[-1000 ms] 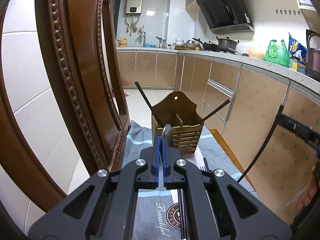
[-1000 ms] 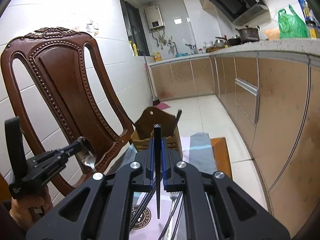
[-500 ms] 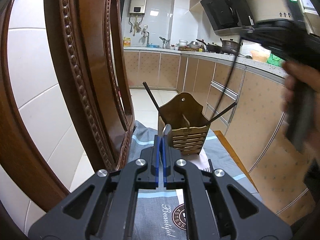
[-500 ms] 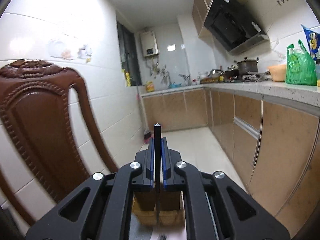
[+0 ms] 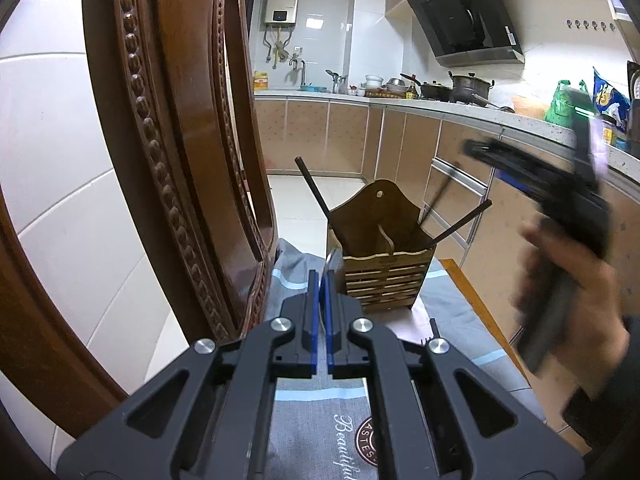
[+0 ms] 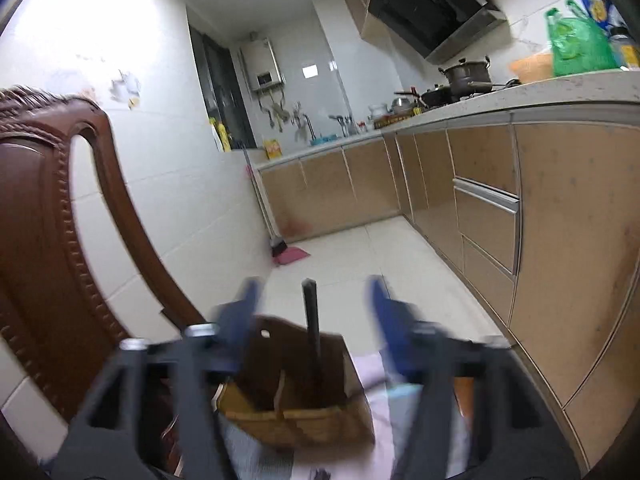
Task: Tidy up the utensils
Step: 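Open both grippers over the holder and withdraw them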
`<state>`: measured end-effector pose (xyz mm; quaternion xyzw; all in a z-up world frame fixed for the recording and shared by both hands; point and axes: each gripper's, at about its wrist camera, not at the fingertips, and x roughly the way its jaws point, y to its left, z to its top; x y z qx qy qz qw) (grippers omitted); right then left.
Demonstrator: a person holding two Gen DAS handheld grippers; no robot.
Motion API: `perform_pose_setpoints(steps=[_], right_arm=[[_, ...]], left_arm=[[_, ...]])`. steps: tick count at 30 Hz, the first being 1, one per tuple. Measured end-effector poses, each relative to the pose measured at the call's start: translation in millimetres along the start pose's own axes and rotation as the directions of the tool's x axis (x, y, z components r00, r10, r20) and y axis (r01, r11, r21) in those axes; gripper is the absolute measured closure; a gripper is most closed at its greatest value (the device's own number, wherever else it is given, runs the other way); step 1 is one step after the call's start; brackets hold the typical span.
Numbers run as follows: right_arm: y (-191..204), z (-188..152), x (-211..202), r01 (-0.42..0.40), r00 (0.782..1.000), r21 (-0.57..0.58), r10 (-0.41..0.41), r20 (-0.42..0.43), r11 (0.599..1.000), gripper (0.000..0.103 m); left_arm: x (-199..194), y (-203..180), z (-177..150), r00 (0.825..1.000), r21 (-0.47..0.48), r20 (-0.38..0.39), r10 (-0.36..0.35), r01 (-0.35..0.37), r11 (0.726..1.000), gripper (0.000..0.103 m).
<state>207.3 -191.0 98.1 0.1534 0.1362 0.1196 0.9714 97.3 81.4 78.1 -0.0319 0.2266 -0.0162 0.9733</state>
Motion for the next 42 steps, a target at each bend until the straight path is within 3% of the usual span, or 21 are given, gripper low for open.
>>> perform_pose_setpoints(steps=[1, 4, 7, 9, 14, 22, 28, 35, 38, 40, 42], right_arm=[[-5.4, -2.6, -14.4, -0.014, 1.0, 0.011, 0.014, -0.007, 1.0, 0.017], [-29.9, -22.8, -71.1, -0.017, 0.999, 0.043, 0.018, -0.027, 0.999, 0.004], [-54.6, -54.9, -107.5, 0.042, 0.997, 0.049, -0.039, -0.061, 0.998, 0.003], [-68.6, -64.0, -110.5, 0.061, 0.992, 0.086, -0.051, -0.115, 0.994, 0.003], [-79.6, -61.6, -106.4, 0.075, 0.993, 0.031, -0.071, -0.096, 0.997, 0.003], [-100.9, -61.0, -92.8, 0.052, 0.993, 0.092, -0.042, -0.108, 0.994, 0.003], [-107.6, -59.8, -90.6, 0.036, 0.993, 0.108, -0.023, -0.118, 0.994, 0.003], [-108.9, -61.4, -82.3, 0.035, 0.989, 0.109, -0.018, -0.149, 0.993, 0.003], [-106.1, -61.4, -80.4, 0.033, 0.988, 0.104, -0.016, -0.156, 0.994, 0.003], [-104.1, -61.9, -79.8, 0.027, 0.987, 0.102, -0.01, -0.158, 0.994, 0.003], [-101.4, -62.4, -79.3, 0.023, 0.987, 0.094, -0.008, -0.162, 0.995, 0.003]], left_arm=[[-1.0, 0.0, 0.0, 1.0, -0.005, 0.003, 0.003, -0.003, 1.0, 0.101], [-7.2, 1.4, 2.2, 1.0, -0.025, 0.018, 0.013, -0.012, 1.0, 0.101], [-10.6, 4.5, 6.6, 0.998, -0.053, 0.04, 0.049, -0.047, 0.998, 0.101], [-11.4, 4.9, 14.7, 0.994, -0.067, 0.062, 0.087, -0.083, 0.994, 0.101], [-6.0, -1.5, 49.4, 0.983, -0.096, 0.117, 0.143, -0.132, 0.987, 0.1], [44.2, -21.5, 124.7, 0.96, -0.108, 0.172, 0.219, -0.203, 0.973, 0.1], [103.3, -10.9, 140.5, 0.96, -0.171, 0.121, 0.252, -0.23, 0.958, 0.1], [170.8, 1.9, 104.0, 0.98, -0.251, -0.038, 0.193, -0.197, 0.948, 0.099], [175.8, -1.2, 83.1, 0.985, -0.248, -0.093, 0.146, -0.165, 0.954, 0.09], [160.1, -3.7, 74.4, 0.988, -0.23, -0.08, 0.133, -0.148, 0.962, 0.052], [128.6, -6.2, 66.5, 0.99, -0.214, -0.039, 0.138, -0.144, 0.966, 0.031]])
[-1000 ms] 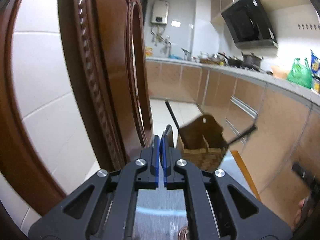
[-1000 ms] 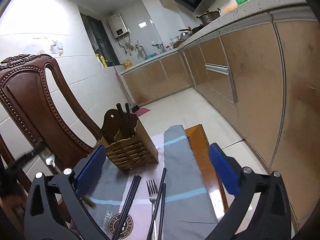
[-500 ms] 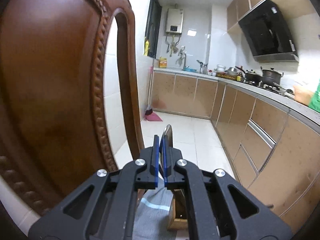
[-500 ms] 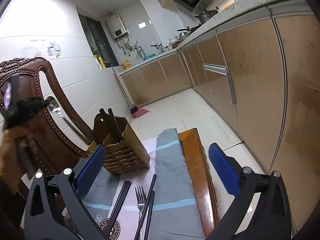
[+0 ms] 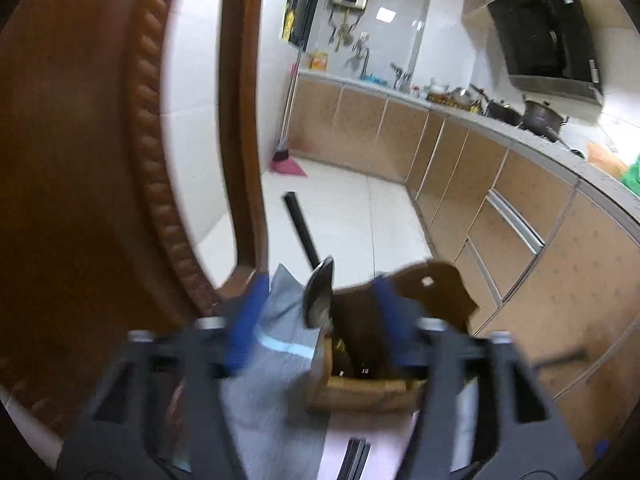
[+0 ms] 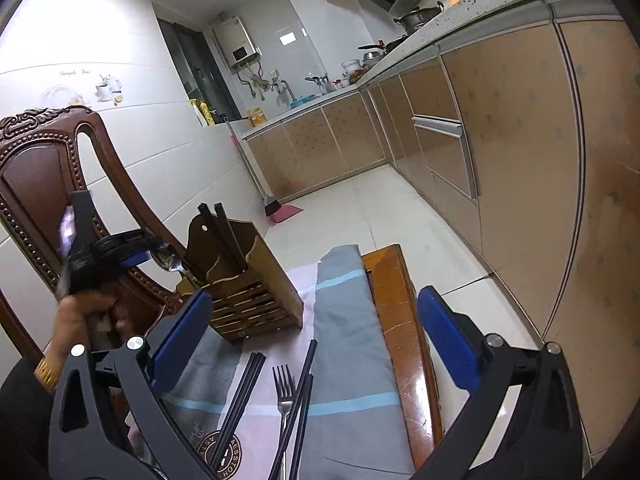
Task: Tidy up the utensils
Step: 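Open both grippers over the holder and withdraw them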
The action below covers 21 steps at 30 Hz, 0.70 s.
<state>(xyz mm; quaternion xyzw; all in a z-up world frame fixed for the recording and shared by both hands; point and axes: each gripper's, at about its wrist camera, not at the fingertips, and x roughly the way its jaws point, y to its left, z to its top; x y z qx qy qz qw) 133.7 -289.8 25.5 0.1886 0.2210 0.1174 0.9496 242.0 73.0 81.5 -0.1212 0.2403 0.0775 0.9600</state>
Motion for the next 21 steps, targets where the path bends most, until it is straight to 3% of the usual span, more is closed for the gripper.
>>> perform_pose_setpoints(steps=[4, 8, 11, 14, 21], right_arm=[[7.0, -3.1, -1.8, -0.002, 1.0, -0.036, 0.002, -0.019, 0.999, 0.003], [16.2, -13.1, -2.9, 0.009, 0.997, -0.091, -0.016, -0.076, 0.996, 0.003], [26.3, -25.0, -8.1, 0.011, 0.994, -0.153, -0.027, -0.103, 0.988, 0.003], [37.3, -38.2, -12.8, 0.004, 0.99, -0.215, -0.034, -0.136, 0.977, 0.003], [46.0, -62.3, -27.7, 0.011, 0.983, -0.258, -0.058, -0.174, 0.966, 0.003]], left_arm=[[-71.5, 4.5, -27.3, 0.998, 0.067, 0.045, -0.05, 0.047, 0.997, 0.012], [-118.8, 6.2, -67.8, 0.995, 0.115, -0.008, -0.098, 0.098, 0.989, 0.007], [-135.8, 4.5, -108.9, 0.987, 0.154, -0.098, -0.128, 0.142, 0.978, 0.007], [-138.9, 2.6, -145.0, 0.984, 0.222, -0.151, -0.096, 0.128, 0.966, 0.007], [-127.6, 3.6, -171.4, 0.974, 0.255, -0.206, -0.098, 0.15, 0.955, 0.007]])
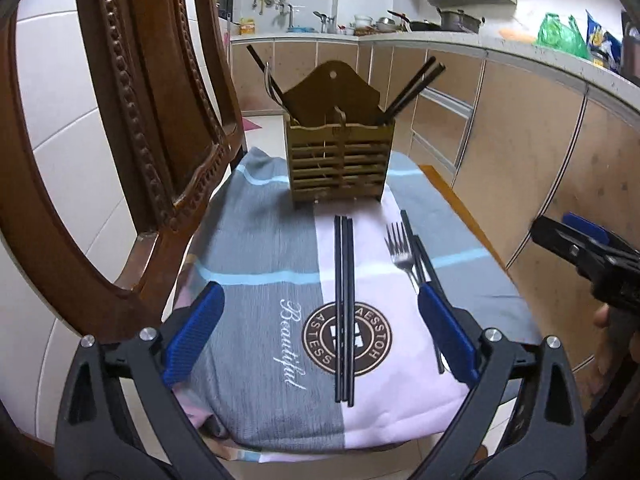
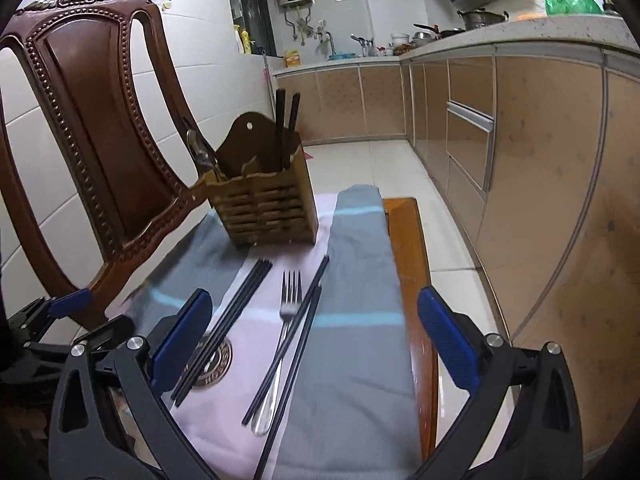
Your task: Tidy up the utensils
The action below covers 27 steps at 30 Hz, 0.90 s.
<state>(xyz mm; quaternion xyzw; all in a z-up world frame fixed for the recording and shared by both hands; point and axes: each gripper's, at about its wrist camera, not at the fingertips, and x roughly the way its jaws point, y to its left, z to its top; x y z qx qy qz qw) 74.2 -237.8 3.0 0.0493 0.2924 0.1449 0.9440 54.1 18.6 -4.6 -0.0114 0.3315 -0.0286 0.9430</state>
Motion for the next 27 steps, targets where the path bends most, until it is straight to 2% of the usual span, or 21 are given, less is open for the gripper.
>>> perform_pose_setpoints(steps=[3, 5, 9, 27], right_arm=[[0.4, -11.7, -7.2, -0.006, 1.0, 0.028, 0.007, -0.016, 1.0, 0.003], [5.0, -15.4, -8.5, 0.005, 1.0, 0.008, -0.005, -0.013, 1.0, 0.003], [10.1, -16.6, -4.7, 0.032, 0.999, -0.027, -0.032, -0.001, 0.999, 0.003], [9.6, -13.0, 0.0, 0.015, 1.0, -0.015, -0.015, -0.014, 1.0, 0.003]], left_arm=[[-2.0, 2.1, -0.3, 1.0, -0.005, 0.012, -0.009, 0.01, 1.0, 0.007], [-1.0, 3.0, -0.7, 1.0, -0.012, 0.007, -0.015, 0.015, 1.0, 0.007], [2.5, 2.2, 2.0, 1.0, -0.016, 0.008, -0.021, 0.021, 1.0, 0.007], [12.4, -1.7, 2.7, 1.0, -0.013, -0.01, -0.028, 0.028, 1.0, 0.007]])
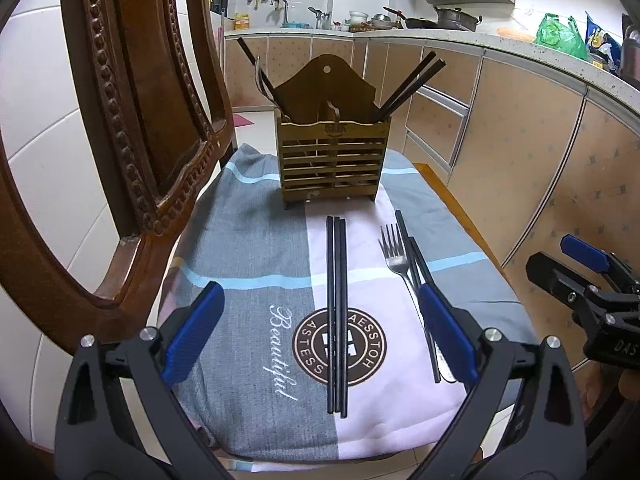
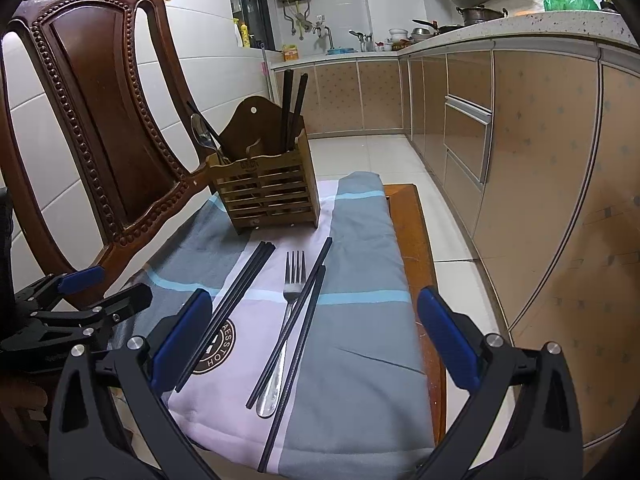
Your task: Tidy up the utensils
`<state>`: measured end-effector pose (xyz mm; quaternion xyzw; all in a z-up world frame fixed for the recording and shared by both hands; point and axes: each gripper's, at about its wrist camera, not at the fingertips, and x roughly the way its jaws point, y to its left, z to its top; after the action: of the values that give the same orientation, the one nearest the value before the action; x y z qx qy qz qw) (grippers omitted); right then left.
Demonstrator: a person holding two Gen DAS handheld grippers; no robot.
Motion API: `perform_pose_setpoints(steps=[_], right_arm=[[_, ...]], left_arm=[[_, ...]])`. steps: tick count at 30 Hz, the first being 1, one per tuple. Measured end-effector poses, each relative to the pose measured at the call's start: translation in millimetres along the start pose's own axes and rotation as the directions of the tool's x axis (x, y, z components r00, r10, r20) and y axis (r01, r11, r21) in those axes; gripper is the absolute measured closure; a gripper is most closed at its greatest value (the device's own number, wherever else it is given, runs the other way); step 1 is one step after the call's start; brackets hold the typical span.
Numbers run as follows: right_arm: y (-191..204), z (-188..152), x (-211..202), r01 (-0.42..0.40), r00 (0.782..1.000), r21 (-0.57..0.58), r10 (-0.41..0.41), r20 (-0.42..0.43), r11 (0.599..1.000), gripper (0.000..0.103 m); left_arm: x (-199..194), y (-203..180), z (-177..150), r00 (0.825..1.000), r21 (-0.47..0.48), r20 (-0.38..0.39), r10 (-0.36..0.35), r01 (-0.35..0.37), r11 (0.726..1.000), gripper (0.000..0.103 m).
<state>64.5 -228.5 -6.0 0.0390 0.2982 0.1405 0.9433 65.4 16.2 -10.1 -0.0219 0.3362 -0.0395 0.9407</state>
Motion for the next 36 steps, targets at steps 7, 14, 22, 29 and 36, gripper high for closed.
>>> perform_pose_setpoints(steps=[7, 14, 22, 29, 36], right_arm=[[-0.5, 0.0, 4.0, 0.005, 1.0, -0.001, -0.005, -0.011, 1.0, 0.003], [3.6, -1.9, 20.9, 0.055, 0.996, -0.03, -0.057, -0.066, 0.998, 0.003], [2.9, -4.7, 91.6, 0.157, 0.959, -0.116, -0.18, -0.217, 0.981, 0.018], [-4.7, 0.5, 135.6, 0.141, 0.931, -0.075, -0.158, -0.33, 0.987, 0.037], [8.0, 13.9, 128.3, 0.119, 0.952, -0.072, -0.134, -0.276, 0.99, 0.037]], left_arm=[[5.7, -2.9, 0.4, 1.0, 0.009, -0.012, -0.006, 0.006, 1.0, 0.007], [17.4, -2.2, 1.5, 0.999, 0.008, -0.037, 0.01, -0.01, 1.0, 0.007], [24.1, -4.3, 6.1, 0.999, -0.005, -0.05, 0.006, -0.006, 1.0, 0.007], [27.9, -2.9, 8.0, 0.999, -0.005, -0.053, 0.01, -0.01, 1.0, 0.007], [58.4, 12.4, 25.1, 0.996, -0.027, -0.081, 0.035, -0.037, 0.999, 0.024]])
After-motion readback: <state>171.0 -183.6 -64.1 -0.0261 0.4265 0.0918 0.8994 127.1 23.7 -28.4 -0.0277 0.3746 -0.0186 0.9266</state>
